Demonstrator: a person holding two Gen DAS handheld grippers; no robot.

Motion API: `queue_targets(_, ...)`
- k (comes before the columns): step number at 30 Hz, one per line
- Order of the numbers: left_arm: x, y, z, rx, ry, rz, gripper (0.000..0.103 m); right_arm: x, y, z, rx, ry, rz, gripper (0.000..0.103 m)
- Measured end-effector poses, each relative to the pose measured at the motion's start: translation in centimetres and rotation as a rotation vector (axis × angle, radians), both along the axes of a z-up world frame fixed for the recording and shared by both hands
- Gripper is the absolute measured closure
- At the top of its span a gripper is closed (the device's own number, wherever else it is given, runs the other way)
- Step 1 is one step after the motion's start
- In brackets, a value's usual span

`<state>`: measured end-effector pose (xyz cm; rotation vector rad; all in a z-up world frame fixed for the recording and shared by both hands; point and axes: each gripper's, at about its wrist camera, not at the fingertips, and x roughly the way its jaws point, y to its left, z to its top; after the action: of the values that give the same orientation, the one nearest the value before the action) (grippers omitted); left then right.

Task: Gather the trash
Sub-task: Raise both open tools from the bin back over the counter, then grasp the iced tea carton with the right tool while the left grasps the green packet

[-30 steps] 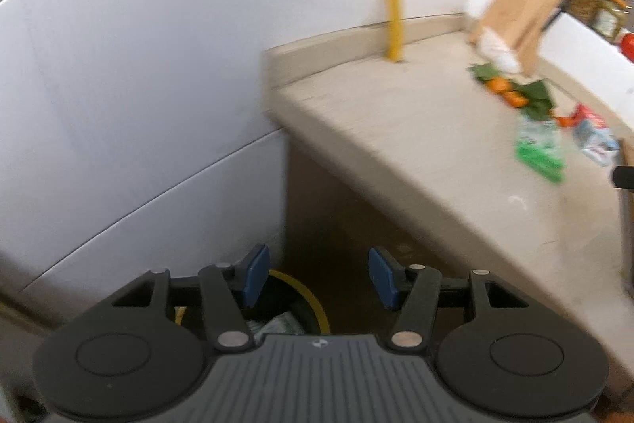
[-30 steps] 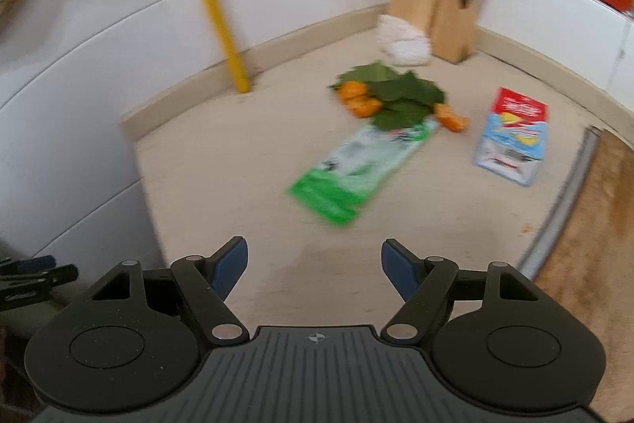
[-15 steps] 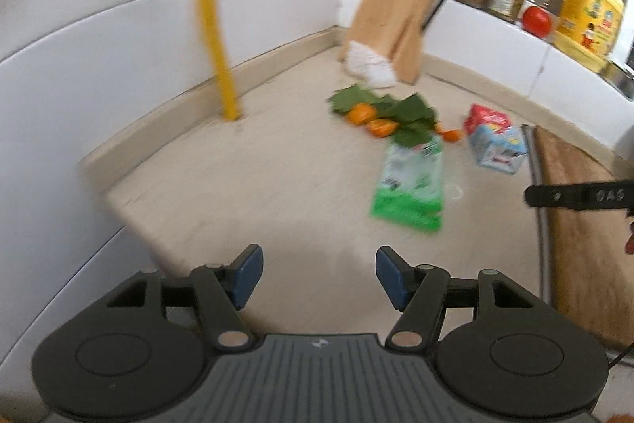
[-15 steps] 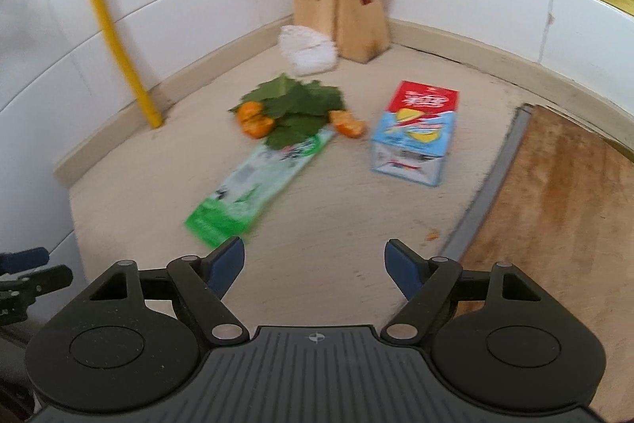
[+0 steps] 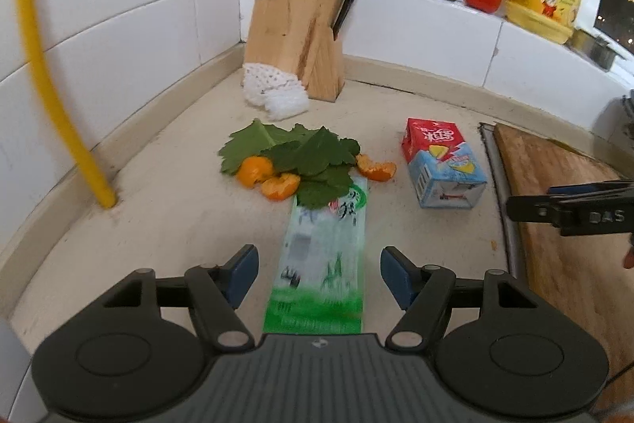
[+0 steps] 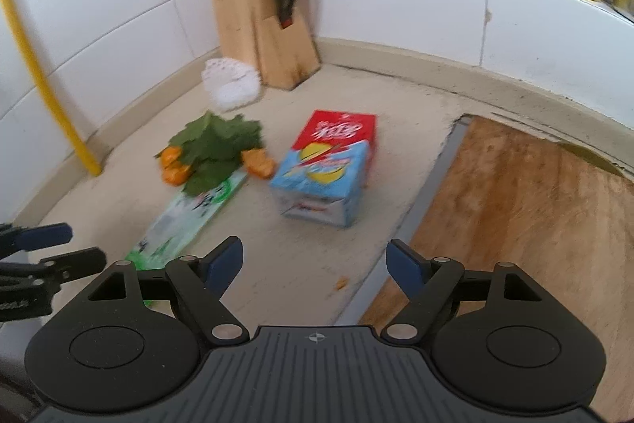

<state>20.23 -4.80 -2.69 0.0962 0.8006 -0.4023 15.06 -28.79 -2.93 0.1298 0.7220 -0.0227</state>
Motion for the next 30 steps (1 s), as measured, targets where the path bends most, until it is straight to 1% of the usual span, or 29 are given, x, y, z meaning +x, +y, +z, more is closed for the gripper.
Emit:
queue_targets(7,2.9,-1.7,-1.9,-0.001,0.054,0.016,0.041,1.8,-2.6,-0.3,0.001,0.005,-0.026,0.019)
queue_targets(11,3.9,-2.8,-3.0,0.022,0.08,0.008,0.041,3.3,-3.5,-0.5,0.01,0.004,-0.029,0.018)
queue_targets(17,4.7,-3.6,-4.1,0.054,0.1,-0.004,0.041,5.3,-3.8,-0.4,0.026,-0.009,-0.03,0.018)
queue_targets(21,5.4,-3.8,-4.7,0.058,0.122,0.005,0.041,6.9,-3.4,-0.3,0.02,-0.017,-0.019,0.015)
queue_targets(25,5.8,-4.3,-4.9,0.078,0.107,-0.004,0.039,8.9,-3.2,-0.7,0.008,0.0,-0.011,0.014)
queue_targets(30,6.1,-4.5,-5.2,0.094,0.091,0.009,0.037,10.9,-2.7,-1.6,-0.027,0.03,-0.01,0.012)
